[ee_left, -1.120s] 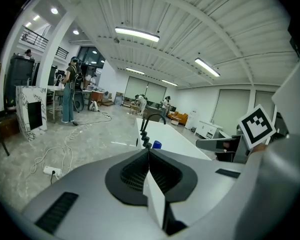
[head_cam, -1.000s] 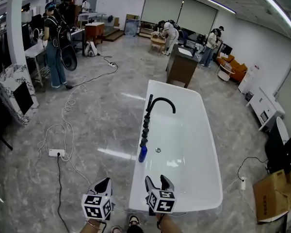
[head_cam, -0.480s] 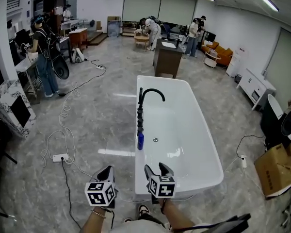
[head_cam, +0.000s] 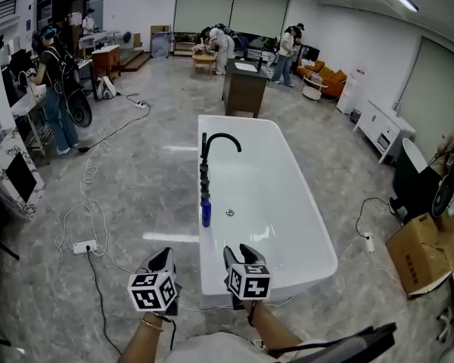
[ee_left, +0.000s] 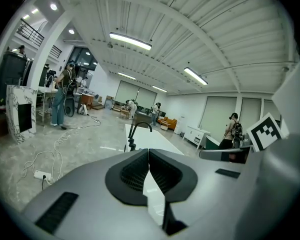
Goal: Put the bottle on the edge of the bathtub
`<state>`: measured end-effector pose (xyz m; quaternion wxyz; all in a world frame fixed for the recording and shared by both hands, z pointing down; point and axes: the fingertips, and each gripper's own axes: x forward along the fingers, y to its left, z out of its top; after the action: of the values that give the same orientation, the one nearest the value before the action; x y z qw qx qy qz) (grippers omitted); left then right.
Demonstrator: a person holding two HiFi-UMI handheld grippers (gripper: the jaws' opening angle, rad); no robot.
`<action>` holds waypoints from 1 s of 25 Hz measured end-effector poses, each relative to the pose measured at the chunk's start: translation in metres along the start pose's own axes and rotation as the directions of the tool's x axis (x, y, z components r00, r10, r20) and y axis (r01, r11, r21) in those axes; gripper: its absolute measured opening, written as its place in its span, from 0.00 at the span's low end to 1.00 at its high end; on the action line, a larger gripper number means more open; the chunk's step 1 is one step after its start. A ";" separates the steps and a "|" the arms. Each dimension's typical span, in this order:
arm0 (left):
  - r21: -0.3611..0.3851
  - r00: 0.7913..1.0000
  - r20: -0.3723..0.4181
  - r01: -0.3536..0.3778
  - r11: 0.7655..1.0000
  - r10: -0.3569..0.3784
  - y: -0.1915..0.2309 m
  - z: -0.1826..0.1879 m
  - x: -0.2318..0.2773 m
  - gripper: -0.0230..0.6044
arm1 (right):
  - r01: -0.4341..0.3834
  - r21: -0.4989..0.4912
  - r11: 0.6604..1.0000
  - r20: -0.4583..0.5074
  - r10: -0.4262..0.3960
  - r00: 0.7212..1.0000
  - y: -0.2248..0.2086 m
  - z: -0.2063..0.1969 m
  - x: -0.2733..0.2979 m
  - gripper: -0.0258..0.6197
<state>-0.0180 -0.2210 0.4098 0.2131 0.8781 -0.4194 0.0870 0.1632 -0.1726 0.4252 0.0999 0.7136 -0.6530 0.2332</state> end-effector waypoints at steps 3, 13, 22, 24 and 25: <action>-0.013 1.000 0.005 -0.008 1.000 0.008 -0.003 0.001 0.001 0.06 | 0.003 -0.002 1.000 0.009 -0.003 1.000 -0.006 0.006 -0.004 0.30; -0.025 0.999 0.012 -0.050 0.998 0.051 -0.020 0.004 0.005 0.06 | -0.032 -0.013 0.999 0.029 0.032 0.999 -0.023 0.021 -0.013 0.12; -0.017 0.998 0.001 -0.070 0.997 0.070 -0.047 -0.008 0.007 0.06 | -0.083 -0.073 0.994 0.000 0.083 0.997 -0.029 0.014 -0.022 0.08; -0.022 0.997 -0.005 -0.074 0.997 0.074 -0.051 -0.013 0.005 0.06 | -0.095 -0.076 0.993 -0.007 0.094 0.996 -0.028 0.011 -0.025 0.08; -0.023 0.997 -0.010 -0.074 0.997 0.074 -0.053 -0.016 0.004 0.06 | -0.098 -0.068 0.993 -0.007 0.097 0.995 -0.028 0.010 -0.027 0.08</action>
<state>0.0258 -0.1875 0.4094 0.2217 0.8592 -0.4515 0.0939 0.1918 -0.1497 0.4085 0.1140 0.6765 -0.6945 0.2168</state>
